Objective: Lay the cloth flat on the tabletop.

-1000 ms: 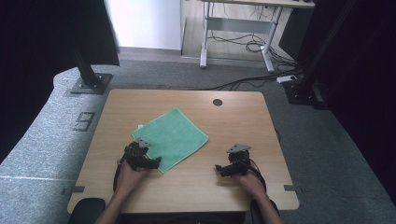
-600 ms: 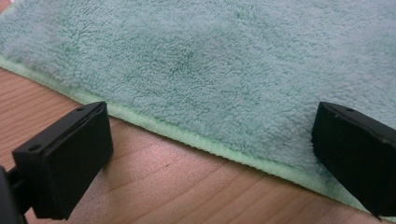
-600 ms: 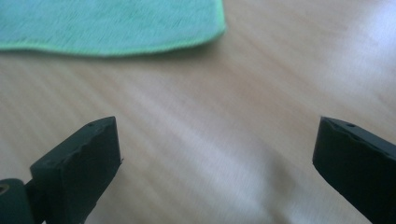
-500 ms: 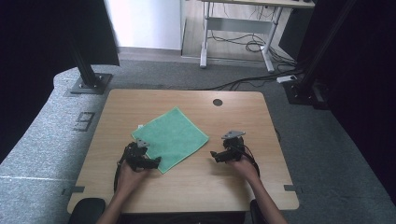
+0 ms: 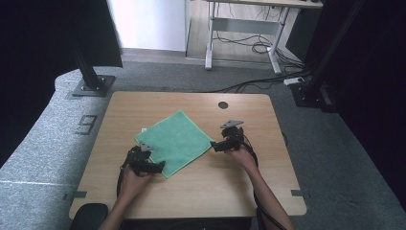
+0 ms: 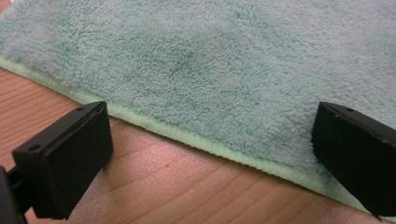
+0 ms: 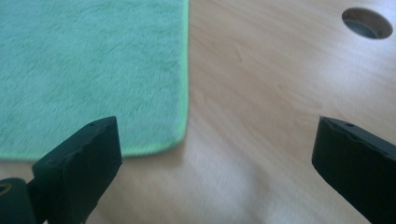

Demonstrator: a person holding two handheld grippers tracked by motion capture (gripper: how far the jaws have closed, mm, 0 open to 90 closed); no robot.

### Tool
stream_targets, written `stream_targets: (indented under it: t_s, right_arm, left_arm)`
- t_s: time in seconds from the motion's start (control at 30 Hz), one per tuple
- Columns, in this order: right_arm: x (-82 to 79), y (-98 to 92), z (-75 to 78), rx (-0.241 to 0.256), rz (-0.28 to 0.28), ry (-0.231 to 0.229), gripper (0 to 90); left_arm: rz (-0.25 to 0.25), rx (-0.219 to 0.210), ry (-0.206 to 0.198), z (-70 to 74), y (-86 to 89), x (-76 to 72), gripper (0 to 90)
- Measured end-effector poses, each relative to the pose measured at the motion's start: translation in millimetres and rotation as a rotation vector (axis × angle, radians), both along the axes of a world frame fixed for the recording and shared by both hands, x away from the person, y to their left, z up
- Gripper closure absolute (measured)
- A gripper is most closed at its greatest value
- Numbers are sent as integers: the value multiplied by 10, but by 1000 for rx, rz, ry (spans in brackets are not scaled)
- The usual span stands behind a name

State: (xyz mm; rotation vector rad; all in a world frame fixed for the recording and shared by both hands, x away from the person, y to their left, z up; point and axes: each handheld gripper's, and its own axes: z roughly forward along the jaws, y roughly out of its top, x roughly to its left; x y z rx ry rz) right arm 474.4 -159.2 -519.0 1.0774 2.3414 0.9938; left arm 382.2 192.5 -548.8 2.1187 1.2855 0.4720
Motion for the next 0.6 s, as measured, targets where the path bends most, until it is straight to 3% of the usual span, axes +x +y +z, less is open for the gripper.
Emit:
stream_targets:
  t_s: [0.3, 0.53, 0.6]
  right_arm:
    - [233, 113, -85, -37, -28, 2, 25]
    - [235, 117, -271, -94, -28, 8, 24]
    - [215, 87, -287, -61, -45, 24, 29]
  left_arm:
    - [0, 0, -1, -1, 0, 1, 0]
    - [-1, -1, -1, -1, -2, 2, 0]
    - [-4, -1, -2, -1, 0, 5, 0]
